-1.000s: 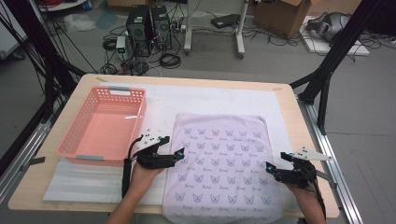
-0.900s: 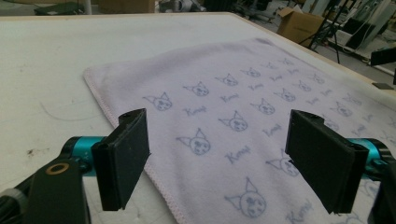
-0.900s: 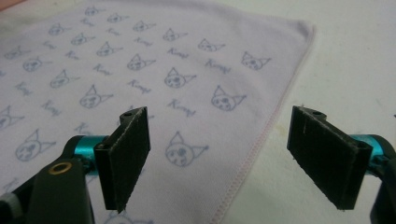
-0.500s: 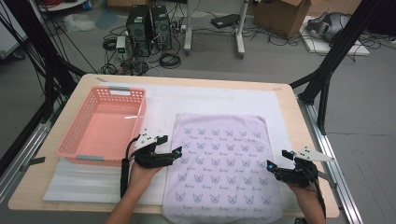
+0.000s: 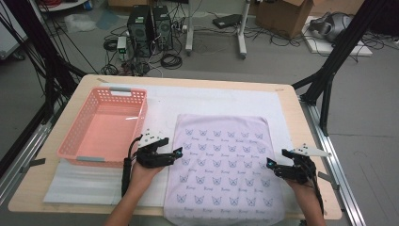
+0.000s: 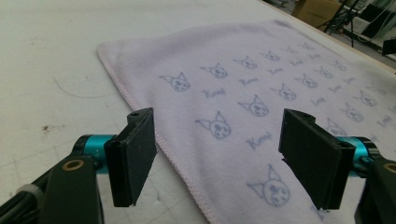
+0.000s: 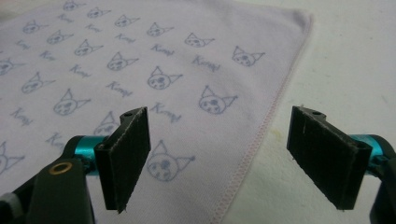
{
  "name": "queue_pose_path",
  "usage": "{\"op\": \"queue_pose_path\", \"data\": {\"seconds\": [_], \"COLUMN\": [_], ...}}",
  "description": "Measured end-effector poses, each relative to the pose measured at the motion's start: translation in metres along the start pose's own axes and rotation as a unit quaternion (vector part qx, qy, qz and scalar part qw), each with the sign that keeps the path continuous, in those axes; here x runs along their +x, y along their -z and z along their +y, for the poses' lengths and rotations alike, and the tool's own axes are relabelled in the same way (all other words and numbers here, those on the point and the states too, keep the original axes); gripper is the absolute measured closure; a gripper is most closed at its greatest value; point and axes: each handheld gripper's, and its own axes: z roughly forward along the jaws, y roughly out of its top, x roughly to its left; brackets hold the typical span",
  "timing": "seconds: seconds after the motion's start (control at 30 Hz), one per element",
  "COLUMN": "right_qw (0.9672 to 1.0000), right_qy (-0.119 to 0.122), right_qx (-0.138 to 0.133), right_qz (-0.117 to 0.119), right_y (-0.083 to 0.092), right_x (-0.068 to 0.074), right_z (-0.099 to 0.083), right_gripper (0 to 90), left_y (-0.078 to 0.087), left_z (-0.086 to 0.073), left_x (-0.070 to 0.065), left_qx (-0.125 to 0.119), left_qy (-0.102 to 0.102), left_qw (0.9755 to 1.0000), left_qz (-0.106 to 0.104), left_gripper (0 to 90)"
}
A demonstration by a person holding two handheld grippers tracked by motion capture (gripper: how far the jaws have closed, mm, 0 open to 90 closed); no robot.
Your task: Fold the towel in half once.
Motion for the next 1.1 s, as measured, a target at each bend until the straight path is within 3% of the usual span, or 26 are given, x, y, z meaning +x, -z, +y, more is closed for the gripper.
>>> {"op": "queue_pose_path", "data": {"seconds": [0.13, 0.27, 0.33, 0.37, 0.43, 0.53, 0.6, 0.63, 0.7, 0.73, 0.8, 0.87, 0.93, 1.0, 1.1], "right_qw": [1.0000, 0.9998, 0.9996, 0.9995, 0.9993, 0.9985, 0.9979, 0.9975, 0.9965, 0.9961, 0.9950, 0.9942, 0.9938, 0.9939, 0.9944], "right_qy": [-0.001, -0.008, -0.015, -0.019, -0.023, -0.013, -0.010, -0.012, -0.012, -0.015, -0.015, -0.012, -0.007, 0.000, 0.020], "right_qx": [0.005, 0.017, 0.021, 0.022, 0.026, 0.045, 0.056, 0.060, 0.069, 0.074, 0.085, 0.095, 0.094, 0.095, 0.096], "right_qz": [0.001, -0.005, -0.010, -0.014, -0.017, -0.026, -0.032, -0.034, -0.045, -0.046, -0.050, -0.049, -0.058, -0.056, -0.039], "right_y": [-0.003, -0.008, -0.012, -0.015, -0.021, -0.034, -0.040, -0.043, -0.048, -0.050, -0.054, -0.058, -0.059, -0.059, -0.061], "right_x": [-0.003, -0.009, -0.012, -0.014, -0.015, -0.017, -0.019, -0.020, -0.023, -0.024, -0.026, -0.026, -0.025, -0.023, -0.018], "right_z": [0.002, 0.007, 0.011, 0.013, 0.017, 0.023, 0.027, 0.029, 0.033, 0.034, 0.035, 0.034, 0.034, 0.034, 0.036], "right_gripper": [20.3, 20.3, 21.1, 23.2, 27.2, 30.4, 32.3, 32.8, 33.6, 34.2, 37.5, 41.0, 46.1, 59.4, 83.9], "left_y": [-0.007, -0.017, -0.022, -0.024, -0.029, -0.039, -0.044, -0.047, -0.049, -0.050, -0.051, -0.051, -0.051, -0.051, -0.050], "left_z": [0.002, 0.003, 0.004, 0.006, 0.011, 0.016, 0.014, 0.014, 0.015, 0.015, 0.016, 0.016, 0.016, 0.016, 0.016], "left_x": [0.004, 0.010, 0.013, 0.014, 0.013, 0.012, 0.013, 0.014, 0.011, 0.008, 0.002, 0.003, 0.005, 0.005, 0.009], "left_qx": [0.011, 0.021, 0.041, 0.053, 0.064, 0.078, 0.073, 0.083, 0.090, 0.098, 0.114, 0.110, 0.105, 0.105, 0.103], "left_qy": [0.007, 0.022, 0.038, 0.037, 0.026, 0.022, 0.029, 0.031, 0.019, -0.004, -0.064, -0.056, -0.044, -0.045, -0.025], "left_qw": [0.9999, 0.9992, 0.9978, 0.9975, 0.9970, 0.9961, 0.9961, 0.9949, 0.9945, 0.9932, 0.9876, 0.9888, 0.9909, 0.9914, 0.9927], "left_qz": [0.005, 0.025, 0.034, 0.027, 0.034, 0.035, 0.041, 0.047, 0.050, 0.062, 0.087, 0.084, 0.073, 0.064, 0.057], "left_gripper": [29.6, 33.9, 36.5, 36.6, 36.9, 37.4, 38.6, 38.9, 39.9, 42.4, 52.1, 59.9, 76.8, 84.4, 85.8]}}
